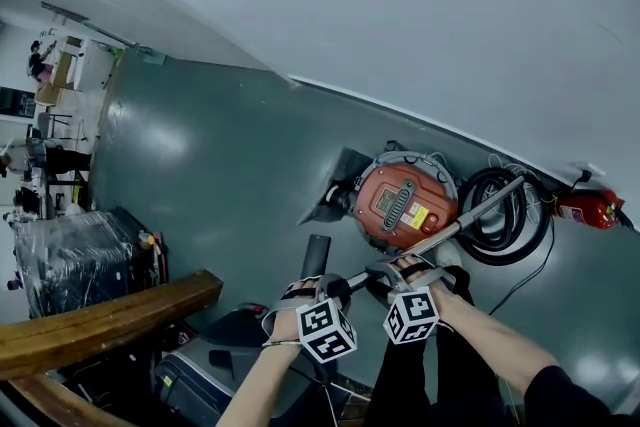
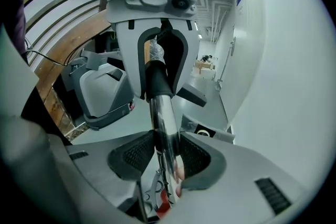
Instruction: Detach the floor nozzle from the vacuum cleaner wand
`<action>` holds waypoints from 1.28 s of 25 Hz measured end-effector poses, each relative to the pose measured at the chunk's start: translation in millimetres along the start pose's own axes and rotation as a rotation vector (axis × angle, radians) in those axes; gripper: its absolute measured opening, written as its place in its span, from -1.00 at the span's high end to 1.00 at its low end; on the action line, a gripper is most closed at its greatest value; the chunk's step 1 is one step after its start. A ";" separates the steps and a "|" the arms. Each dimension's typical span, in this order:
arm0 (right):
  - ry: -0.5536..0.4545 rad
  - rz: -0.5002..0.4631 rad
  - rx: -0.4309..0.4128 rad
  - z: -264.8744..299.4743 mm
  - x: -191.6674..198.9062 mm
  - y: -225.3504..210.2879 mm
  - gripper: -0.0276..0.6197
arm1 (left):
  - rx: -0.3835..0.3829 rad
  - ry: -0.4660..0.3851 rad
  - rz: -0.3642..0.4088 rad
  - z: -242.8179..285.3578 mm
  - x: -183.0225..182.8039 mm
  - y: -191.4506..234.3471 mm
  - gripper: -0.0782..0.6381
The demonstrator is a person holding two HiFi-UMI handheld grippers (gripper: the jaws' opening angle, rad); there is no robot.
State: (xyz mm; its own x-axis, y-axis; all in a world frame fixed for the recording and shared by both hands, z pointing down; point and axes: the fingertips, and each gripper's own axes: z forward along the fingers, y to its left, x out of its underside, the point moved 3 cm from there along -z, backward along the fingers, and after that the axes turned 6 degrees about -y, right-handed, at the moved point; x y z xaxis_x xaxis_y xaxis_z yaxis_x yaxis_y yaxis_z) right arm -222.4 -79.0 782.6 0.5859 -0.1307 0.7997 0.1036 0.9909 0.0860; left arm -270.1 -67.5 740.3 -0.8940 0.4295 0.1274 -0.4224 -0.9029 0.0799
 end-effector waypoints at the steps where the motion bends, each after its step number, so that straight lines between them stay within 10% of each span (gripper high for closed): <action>1: 0.002 -0.003 -0.002 0.2 -0.2 0.7 0.42 | -0.016 0.010 0.026 -0.7 -0.3 -1.5 0.28; 4: 0.006 -0.006 0.004 0.5 -1.1 3.5 0.42 | -0.039 0.024 0.077 -1.5 0.8 -5.9 0.28; 9: 0.022 0.000 0.012 2.8 -0.3 1.3 0.42 | 0.042 -0.020 -0.098 -6.2 12.6 3.8 0.29; 20: 0.033 0.011 0.019 5.8 3.4 3.0 0.41 | -0.087 -0.069 -0.071 -49.1 55.1 2.9 0.29; 32: -0.301 0.396 0.113 -85.8 -102.1 -37.7 0.40 | -0.283 -0.547 -0.445 -150.1 8.2 21.8 0.29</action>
State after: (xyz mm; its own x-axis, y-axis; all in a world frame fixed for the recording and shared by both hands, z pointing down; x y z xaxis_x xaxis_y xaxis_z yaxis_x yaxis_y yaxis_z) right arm -217.2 -105.8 646.7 0.3031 0.2542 0.9184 -0.1767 0.9620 -0.2080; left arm -309.0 -86.3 594.7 -0.4603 0.6350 0.6204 -0.8137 -0.5811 -0.0089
